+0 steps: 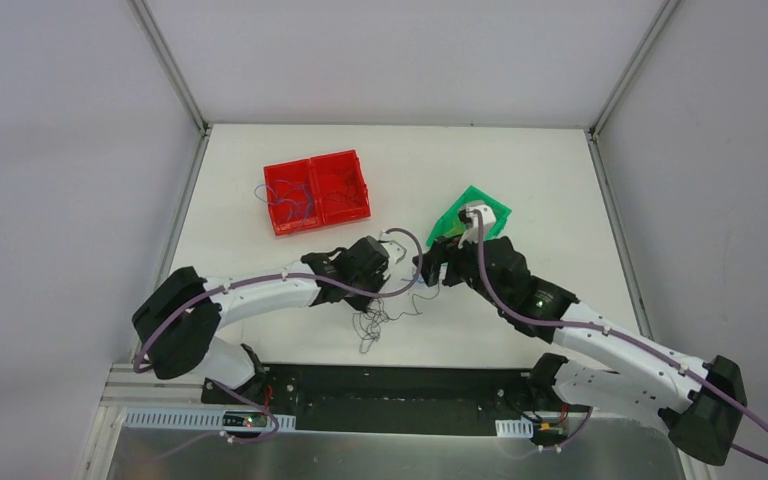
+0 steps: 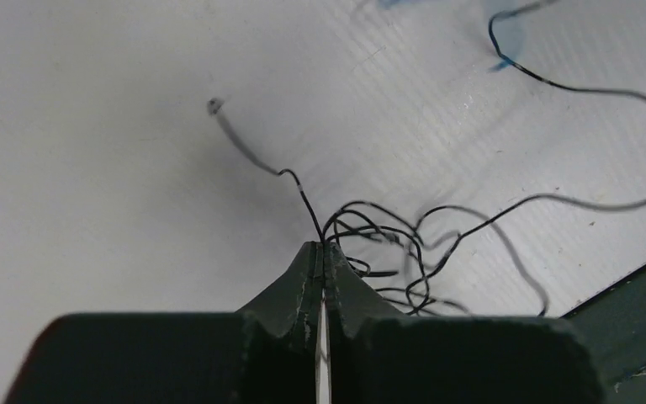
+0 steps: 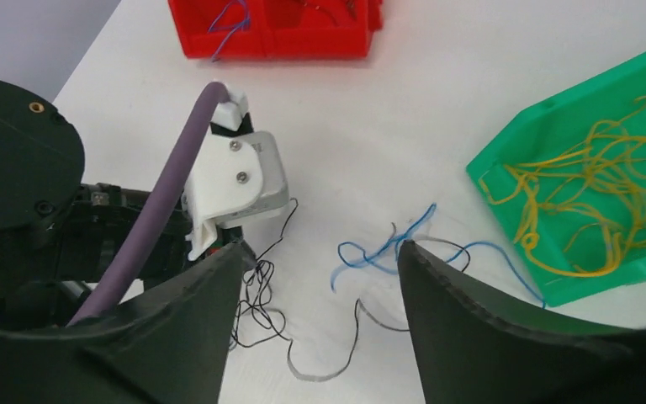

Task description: Untangle the cables

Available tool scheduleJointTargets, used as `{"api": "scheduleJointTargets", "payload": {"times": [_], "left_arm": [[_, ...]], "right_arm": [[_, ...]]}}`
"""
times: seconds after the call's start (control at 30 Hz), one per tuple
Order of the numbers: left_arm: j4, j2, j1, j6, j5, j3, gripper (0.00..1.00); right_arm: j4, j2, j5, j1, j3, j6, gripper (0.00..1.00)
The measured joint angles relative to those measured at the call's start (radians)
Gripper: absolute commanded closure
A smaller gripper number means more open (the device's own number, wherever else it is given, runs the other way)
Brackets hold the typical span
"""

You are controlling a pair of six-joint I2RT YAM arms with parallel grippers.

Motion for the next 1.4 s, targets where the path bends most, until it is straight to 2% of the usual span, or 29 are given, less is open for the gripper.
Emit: {"api": "scheduleJointTargets", "payload": {"times": [0.13,0.2,0.33,0.47,0.8,0.83,0.87,0.93,1.07,1.27,1.4], "left_arm": [[-0.003,-0.043,0.000,-0.002,-0.018,-0.009,1.00],[0.016,-0.142,0.001,-0.005,-0.049,-0.051,1.00],[0.109,-0.484,0.001,-0.013,-0.086,-0.200,1.00],[0.194,-0.711,0.001,-0.020,-0.107,-0.294,1.00],[0.216,-0.855,0.001,-0.026,-0.152,-0.360,1.00],[0.224,-0.870,0.001,-0.027,-0.158,-0.364,1.00],[0.233,-0.883,0.001,-0.028,-0.162,-0.369,1.00],[0.239,-0.903,0.001,-0.029,-0.172,-0.375,1.00],[0.237,-0.917,0.001,-0.040,-0.237,-0.375,1.00],[0.210,-1.022,0.001,-0.077,-0.402,-0.410,1.00],[0.186,-1.161,0.001,-0.106,-0.525,-0.444,1.00]], "right_arm": [[-0.053,0.087,-0.126,0.000,0.057,-0.021,0.19],[-0.060,0.111,-0.198,0.000,0.061,-0.031,0.19],[-0.050,0.150,-0.364,0.013,0.060,-0.060,0.21],[-0.003,0.185,-0.446,0.054,0.050,-0.098,0.21],[-0.037,0.454,-0.439,0.142,0.124,-0.185,0.26],[-0.045,0.482,-0.432,0.151,0.141,-0.192,0.30],[-0.051,0.507,-0.425,0.159,0.156,-0.198,0.39],[-0.066,0.546,-0.413,0.171,0.180,-0.211,0.64],[-0.121,0.601,-0.399,0.178,0.229,-0.226,1.00],[-0.182,0.594,-0.360,0.170,0.257,-0.213,1.00],[-0.174,0.505,-0.347,0.117,0.222,-0.173,1.00]]}}
